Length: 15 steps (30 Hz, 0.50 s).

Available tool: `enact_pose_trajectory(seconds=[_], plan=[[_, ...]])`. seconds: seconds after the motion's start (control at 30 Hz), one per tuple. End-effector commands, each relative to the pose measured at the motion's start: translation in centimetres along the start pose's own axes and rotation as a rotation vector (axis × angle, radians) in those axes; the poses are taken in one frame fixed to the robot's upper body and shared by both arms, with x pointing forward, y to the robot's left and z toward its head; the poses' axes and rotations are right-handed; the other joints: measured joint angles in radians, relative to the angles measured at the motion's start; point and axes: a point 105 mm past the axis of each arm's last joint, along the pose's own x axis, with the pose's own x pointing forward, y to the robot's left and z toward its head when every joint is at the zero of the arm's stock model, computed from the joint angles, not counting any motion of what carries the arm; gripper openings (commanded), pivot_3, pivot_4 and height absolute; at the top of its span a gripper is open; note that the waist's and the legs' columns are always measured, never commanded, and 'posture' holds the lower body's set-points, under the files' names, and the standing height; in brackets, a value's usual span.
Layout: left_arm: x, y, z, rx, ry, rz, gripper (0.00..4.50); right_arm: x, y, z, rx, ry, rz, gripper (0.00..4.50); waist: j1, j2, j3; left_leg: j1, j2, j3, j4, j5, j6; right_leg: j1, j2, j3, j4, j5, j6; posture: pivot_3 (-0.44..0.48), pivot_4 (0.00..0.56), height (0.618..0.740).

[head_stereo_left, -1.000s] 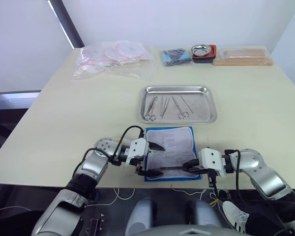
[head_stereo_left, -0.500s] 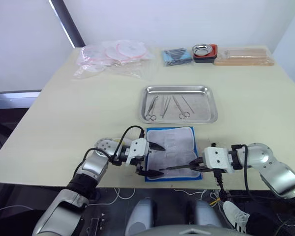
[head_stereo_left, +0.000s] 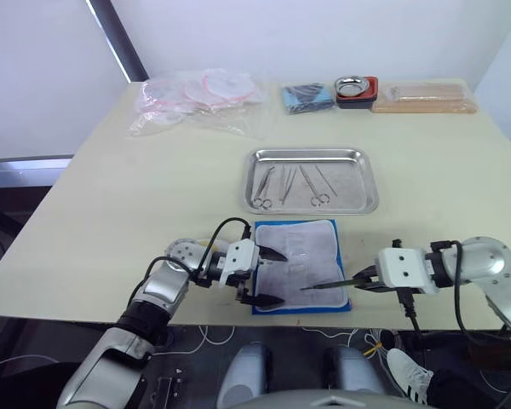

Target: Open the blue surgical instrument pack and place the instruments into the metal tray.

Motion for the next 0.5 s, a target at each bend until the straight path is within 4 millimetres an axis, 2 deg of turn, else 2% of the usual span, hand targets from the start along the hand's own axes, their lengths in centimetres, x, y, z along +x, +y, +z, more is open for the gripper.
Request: enact_pose_trajectory(seconds=[0.03,0.27,0.5], plan=[[-0.3,-3.1,-6.7,-0.236,0.222,-0.027,4.5,-1.9,-0.9,0.6,-0.053,0.0,-0.051,0.07,0.0,0.0,0.0,0.0,0.0,0.0,0.0,0.0,0.0,0.0,0.0,0.0,0.0,0.0,0.0,0.0,0.15,0.74],[-0.6,-3.1,-6.8,-0.239,0.227,-0.023,4.5,-5.0,-2.3,0.0,-0.006,-0.013,-0.136,0.07,0.0,0.0,0.0,0.0,0.0,0.0,0.0,0.0,0.0,0.0,0.0,0.0,0.0,0.0,0.0,0.0,0.15,0.74],[-0.4,-3.1,-6.8,-0.239,0.224,-0.022,4.5,-5.3,-7.2,1.9,0.124,-0.247,-0.458,0.07,-0.001,0.001,0.0,0.001,0.0,0.0,0.0,0.0,0.0,0.0,0.0,0.0,0.0,0.0,0.0,0.0,0.15,0.74]])
